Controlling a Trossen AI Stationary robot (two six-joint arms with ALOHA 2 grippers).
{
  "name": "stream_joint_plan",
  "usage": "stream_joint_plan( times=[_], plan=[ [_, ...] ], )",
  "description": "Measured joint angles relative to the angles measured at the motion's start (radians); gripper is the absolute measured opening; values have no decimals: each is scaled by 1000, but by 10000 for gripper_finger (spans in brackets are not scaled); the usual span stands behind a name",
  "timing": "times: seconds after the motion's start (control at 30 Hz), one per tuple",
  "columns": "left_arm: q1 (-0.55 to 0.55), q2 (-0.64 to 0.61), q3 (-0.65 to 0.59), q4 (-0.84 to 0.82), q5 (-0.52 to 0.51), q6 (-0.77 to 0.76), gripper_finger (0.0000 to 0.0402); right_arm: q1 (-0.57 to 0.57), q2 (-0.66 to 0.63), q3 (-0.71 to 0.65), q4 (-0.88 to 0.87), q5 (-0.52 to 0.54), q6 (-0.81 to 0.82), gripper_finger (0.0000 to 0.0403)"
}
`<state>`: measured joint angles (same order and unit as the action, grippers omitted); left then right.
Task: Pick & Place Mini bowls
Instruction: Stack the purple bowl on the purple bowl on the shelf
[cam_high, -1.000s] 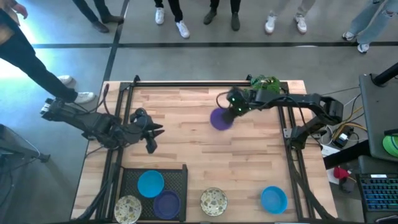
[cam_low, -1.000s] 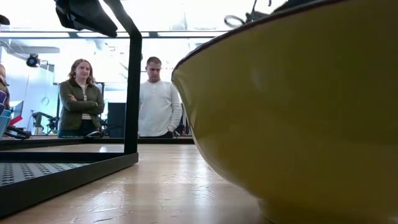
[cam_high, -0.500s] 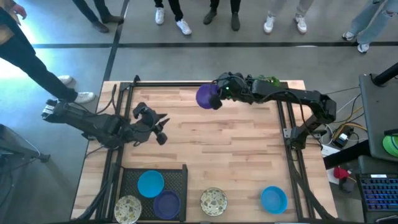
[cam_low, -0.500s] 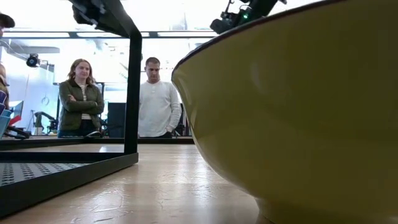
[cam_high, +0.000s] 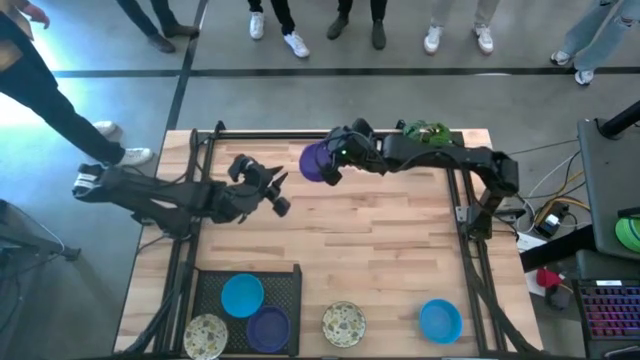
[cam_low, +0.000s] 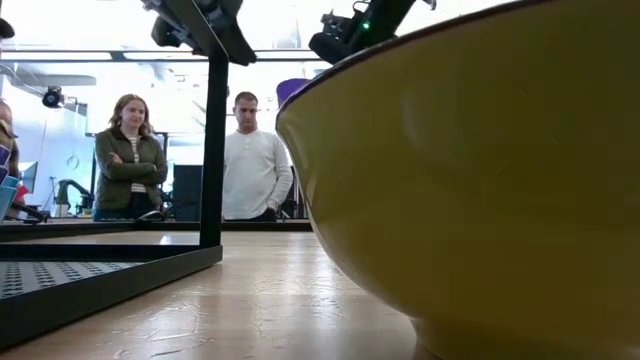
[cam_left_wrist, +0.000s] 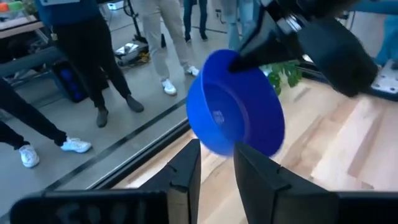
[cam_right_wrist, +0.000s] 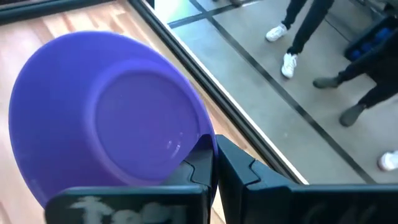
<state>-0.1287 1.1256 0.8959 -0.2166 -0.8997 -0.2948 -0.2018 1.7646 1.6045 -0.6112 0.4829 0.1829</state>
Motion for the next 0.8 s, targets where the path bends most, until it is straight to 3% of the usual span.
stream_joint_plan(
  times=[0.37, 0.8],
  plan=[
    [44, 89, 1, 124, 58, 58, 90, 38, 17, 7, 23, 0, -12, 8],
    [72, 147, 7, 149, 26, 57, 90, 76, 18, 7, 24, 19, -19, 8]
  ],
)
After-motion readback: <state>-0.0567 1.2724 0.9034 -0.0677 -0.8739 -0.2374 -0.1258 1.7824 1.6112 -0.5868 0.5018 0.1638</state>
